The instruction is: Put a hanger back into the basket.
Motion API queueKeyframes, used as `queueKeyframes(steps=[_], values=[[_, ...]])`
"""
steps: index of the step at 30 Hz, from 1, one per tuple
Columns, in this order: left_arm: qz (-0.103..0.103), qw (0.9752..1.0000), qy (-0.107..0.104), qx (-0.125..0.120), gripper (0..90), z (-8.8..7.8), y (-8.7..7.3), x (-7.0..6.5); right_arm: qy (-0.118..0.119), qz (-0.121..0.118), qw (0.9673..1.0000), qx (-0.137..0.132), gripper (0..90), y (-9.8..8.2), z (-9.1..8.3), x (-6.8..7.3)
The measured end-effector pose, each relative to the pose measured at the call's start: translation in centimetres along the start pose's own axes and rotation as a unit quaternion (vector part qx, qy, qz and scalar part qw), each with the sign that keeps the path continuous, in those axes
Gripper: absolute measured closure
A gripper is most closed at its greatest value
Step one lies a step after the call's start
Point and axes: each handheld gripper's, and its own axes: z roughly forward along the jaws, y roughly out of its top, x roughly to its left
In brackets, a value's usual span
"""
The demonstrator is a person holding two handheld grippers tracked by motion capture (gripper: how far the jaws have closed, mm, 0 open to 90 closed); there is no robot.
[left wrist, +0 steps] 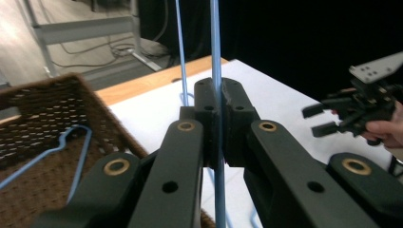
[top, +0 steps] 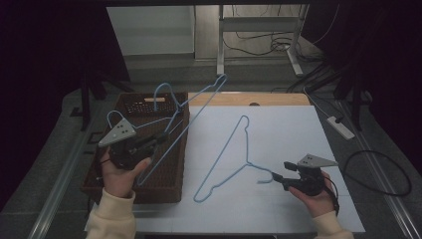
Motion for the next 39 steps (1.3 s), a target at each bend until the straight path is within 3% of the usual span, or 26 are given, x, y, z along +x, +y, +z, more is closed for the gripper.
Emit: queueKeyframes(steps=[12, 19, 29, 33, 39], values=[[-0.021, 0.9992, 0.036, -0.001, 87.0, -2.1, -0.6, 3.3, -0.002, -0.001, 0.9999, 0.010, 34.4, -0.1, 0.3, 0.2], [-0.029, 0.9978, 0.058, 0.017, 87.0, -2.3, -1.3, 5.0, -0.004, -0.004, 0.9999, 0.015, 34.4, -0.2, 0.5, 0.2], [-0.035, 0.9957, 0.071, 0.049, 86.9, -2.5, -2.1, 6.4, -0.004, -0.015, 0.9996, 0.023, 34.3, -0.2, 0.6, 0.5], [-0.045, 0.9933, 0.081, 0.069, 87.0, -2.9, -3.1, 7.6, -0.002, -0.015, 0.9996, 0.023, 34.4, -0.2, 0.7, 0.5], [-0.053, 0.9919, 0.079, 0.084, 87.0, -3.1, -3.7, 8.6, -0.003, -0.014, 0.9996, 0.025, 34.3, -0.2, 0.7, 0.5]])
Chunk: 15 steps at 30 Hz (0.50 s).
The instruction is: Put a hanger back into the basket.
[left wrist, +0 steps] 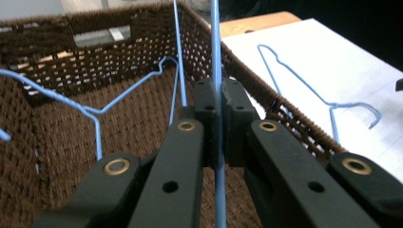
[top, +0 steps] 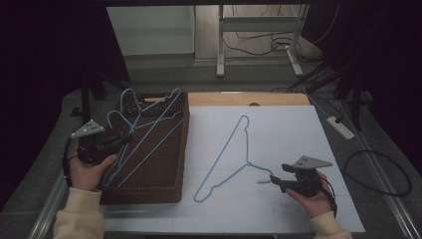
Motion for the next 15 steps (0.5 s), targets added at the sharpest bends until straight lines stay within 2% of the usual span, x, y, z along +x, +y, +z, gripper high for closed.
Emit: queueKeyframes(steps=[5, 15], values=[[-0.006, 0.9996, -0.008, 0.025, 87.0, 0.9, -0.5, 0.9, 0.000, -0.002, 1.0000, 0.000, 34.3, 0.0, 0.1, 0.1], [-0.013, 0.9977, -0.024, 0.062, 86.9, 3.0, -0.9, 1.6, 0.001, 0.000, 1.0000, 0.002, 34.4, -0.1, 0.2, 0.1]])
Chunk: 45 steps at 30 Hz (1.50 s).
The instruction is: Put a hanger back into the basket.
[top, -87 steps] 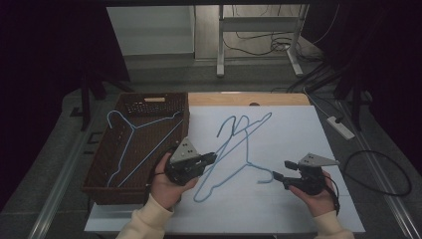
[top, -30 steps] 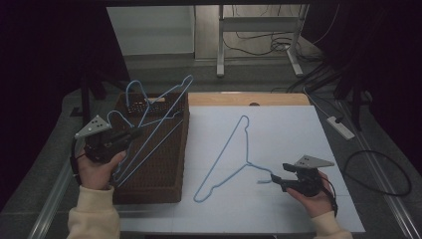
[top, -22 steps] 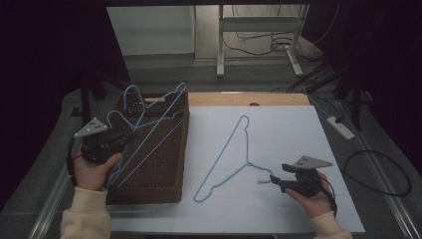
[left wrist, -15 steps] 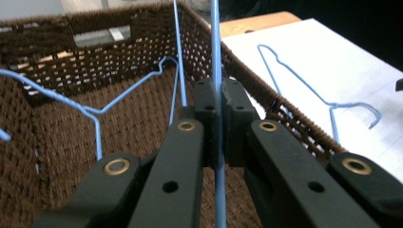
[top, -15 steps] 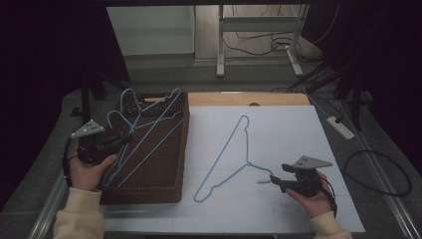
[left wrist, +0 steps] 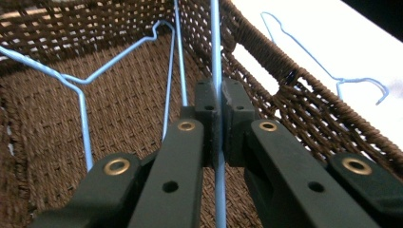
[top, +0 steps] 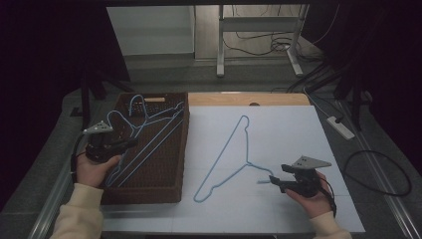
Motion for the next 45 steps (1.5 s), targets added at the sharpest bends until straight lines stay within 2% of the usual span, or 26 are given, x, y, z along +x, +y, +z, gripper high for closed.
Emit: queueKeyframes(steps=[3, 7, 11, 13, 14, 18, 20, 23, 25, 26, 28, 30, 33, 35, 37, 39, 45], values=[[-0.005, 0.9999, -0.011, 0.011, 86.9, 0.5, -0.1, 0.2, -0.002, -0.001, 1.0000, -0.001, 34.5, 0.0, 0.0, 0.0], [-0.019, 0.9988, 0.011, 0.045, 86.9, 1.4, -0.2, 1.0, -0.004, -0.001, 1.0000, -0.007, 34.7, 0.1, -0.1, 0.1], [-0.024, 0.9973, 0.037, 0.059, 86.8, 1.7, -0.3, 1.5, -0.003, -0.002, 1.0000, -0.006, 34.7, 0.1, -0.1, 0.1], [-0.027, 0.9950, 0.058, 0.077, 86.7, 2.1, -0.3, 1.6, -0.003, -0.002, 1.0000, -0.005, 34.7, 0.1, -0.1, 0.1], [-0.027, 0.9950, 0.058, 0.077, 86.5, 2.1, -0.3, 1.6, -0.003, -0.002, 1.0000, -0.005, 34.7, 0.1, -0.1, 0.1], [-0.028, 0.9882, 0.100, 0.113, 86.1, 2.9, -0.5, 1.9, -0.002, -0.002, 1.0000, -0.004, 34.6, 0.1, -0.1, 0.1], [-0.034, 0.9865, 0.105, 0.121, 85.0, 3.1, -0.5, 2.1, -0.002, -0.003, 1.0000, -0.003, 34.6, 0.0, -0.1, 0.1], [-0.029, 0.9838, 0.133, 0.117, 76.9, 3.1, -0.3, 2.2, 0.002, -0.003, 1.0000, 0.001, 34.4, 0.0, 0.1, 0.1], [-0.022, 0.9827, 0.150, 0.106, 59.1, 2.9, -0.2, 1.9, 0.002, -0.003, 1.0000, 0.002, 34.3, 0.0, 0.1, 0.2], [-0.014, 0.9835, 0.153, 0.096, 55.4, 2.7, -0.2, 1.6, 0.003, -0.003, 1.0000, 0.003, 34.3, 0.0, 0.1, 0.2], [-0.004, 0.9851, 0.152, 0.080, 49.1, 2.3, -0.1, 1.0, 0.003, -0.003, 1.0000, 0.003, 34.3, 0.0, 0.1, 0.2], [0.004, 0.9882, 0.143, 0.056, 42.2, 1.8, 0.1, 0.2, 0.004, -0.003, 1.0000, 0.002, 34.3, 0.0, 0.1, 0.2], [0.021, 0.9926, 0.117, 0.024, 39.3, 1.0, 0.3, -1.2, 0.004, -0.003, 1.0000, 0.002, 34.3, 0.0, 0.1, 0.2], [0.036, 0.9940, 0.103, 0.005, 38.3, 0.5, 0.5, -2.3, 0.004, -0.002, 1.0000, 0.002, 34.3, 0.0, 0.1, 0.2], [0.041, 0.9945, 0.097, -0.003, 36.7, 0.3, 0.5, -2.8, 0.004, -0.003, 1.0000, 0.002, 34.3, 0.0, 0.1, 0.1], [0.048, 0.9957, 0.075, -0.022, 36.2, -0.1, 0.5, -3.8, 0.005, -0.003, 1.0000, 0.003, 34.3, 0.0, 0.1, 0.1], [0.069, 0.9954, 0.034, -0.056, 34.8, -0.5, 0.0, -5.9, 0.007, -0.002, 1.0000, 0.003, 34.2, 0.0, 0.0, 0.1]])
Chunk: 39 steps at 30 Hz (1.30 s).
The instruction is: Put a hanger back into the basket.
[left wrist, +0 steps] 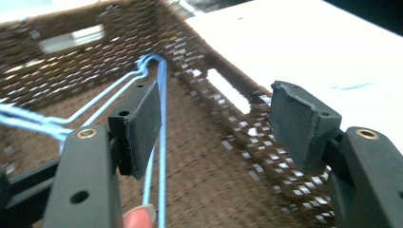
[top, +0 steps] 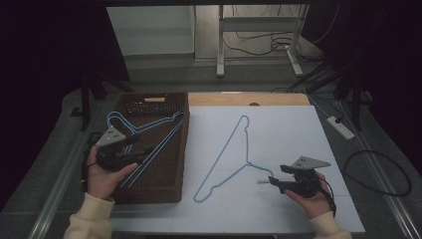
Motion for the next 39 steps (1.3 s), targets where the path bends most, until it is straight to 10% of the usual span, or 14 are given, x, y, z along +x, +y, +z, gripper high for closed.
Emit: queueKeyframes(steps=[16, 39], values=[[0.029, 0.9969, -0.073, -0.004, 33.7, 0.6, -1.1, -3.8, -0.001, 0.000, 1.0000, -0.006, 34.3, 0.1, -0.1, -0.1], [0.040, 0.9952, -0.088, 0.016, 33.1, 2.1, -1.6, -5.2, -0.004, -0.003, 1.0000, -0.006, 34.4, 0.1, -0.2, 0.0]])
